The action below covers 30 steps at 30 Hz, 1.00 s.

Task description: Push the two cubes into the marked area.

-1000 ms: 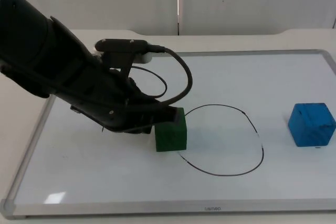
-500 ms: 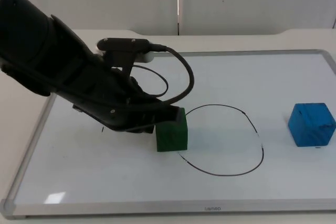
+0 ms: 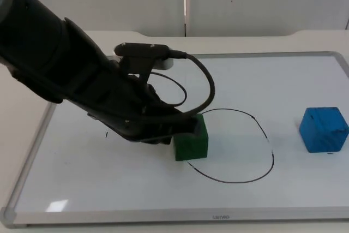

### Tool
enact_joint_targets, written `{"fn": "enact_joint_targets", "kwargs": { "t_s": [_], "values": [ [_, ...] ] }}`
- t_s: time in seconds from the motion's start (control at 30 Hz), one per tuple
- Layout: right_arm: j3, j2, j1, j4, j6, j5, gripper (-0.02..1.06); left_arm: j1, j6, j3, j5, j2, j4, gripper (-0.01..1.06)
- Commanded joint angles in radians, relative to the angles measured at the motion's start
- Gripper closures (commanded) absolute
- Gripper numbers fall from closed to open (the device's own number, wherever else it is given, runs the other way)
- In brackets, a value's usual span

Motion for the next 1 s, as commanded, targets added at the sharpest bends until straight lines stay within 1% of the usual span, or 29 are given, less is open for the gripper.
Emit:
{"fn": "enact_joint_targets", "kwargs": {
  "t_s": [0.0, 0.1, 0.2, 0.5, 0.6, 0.67, 0.7, 0.77, 0.97],
  "values": [
    [0.006, -0.004, -0.005, 0.003, -0.002, -0.005, -0.01, -0.007, 0.001, -0.005, -0.005, -0.002, -0.008, 1.05],
    [0.006, -0.004, -0.005, 0.003, -0.002, -0.005, -0.01, -0.007, 0.001, -0.006, -0.031, -0.002, -0.012, 1.05],
    [0.006, -0.004, -0.005, 0.003, -0.002, -0.005, -0.01, -0.007, 0.001, -0.006, -0.04, -0.002, -0.011, 1.05],
    [0.006, -0.004, -0.005, 0.003, -0.002, -0.005, -0.01, -0.007, 0.001, -0.006, -0.008, -0.002, -0.03, 1.05],
    [0.006, -0.004, -0.005, 0.003, -0.002, -0.005, -0.01, -0.029, 0.001, -0.006, 0.0, -0.002, -0.03, 1.05],
    [0.006, -0.004, -0.005, 0.003, -0.002, -0.005, -0.01, -0.039, 0.001, -0.006, -0.015, -0.002, -0.03, 1.05],
    [0.006, -0.004, -0.005, 0.003, -0.002, -0.005, -0.01, -0.053, 0.001, -0.006, -0.044, -0.002, -0.03, 1.05],
    [0.006, -0.004, -0.005, 0.003, -0.002, -0.005, -0.01, -0.062, 0.003, -0.01, -0.069, 0.008, -0.03, 1.05],
    [0.006, -0.004, -0.005, 0.003, -0.002, -0.005, -0.01, -0.062, 0.003, -0.047, -0.061, 0.058, -0.026, 1.05]
  ]
}}
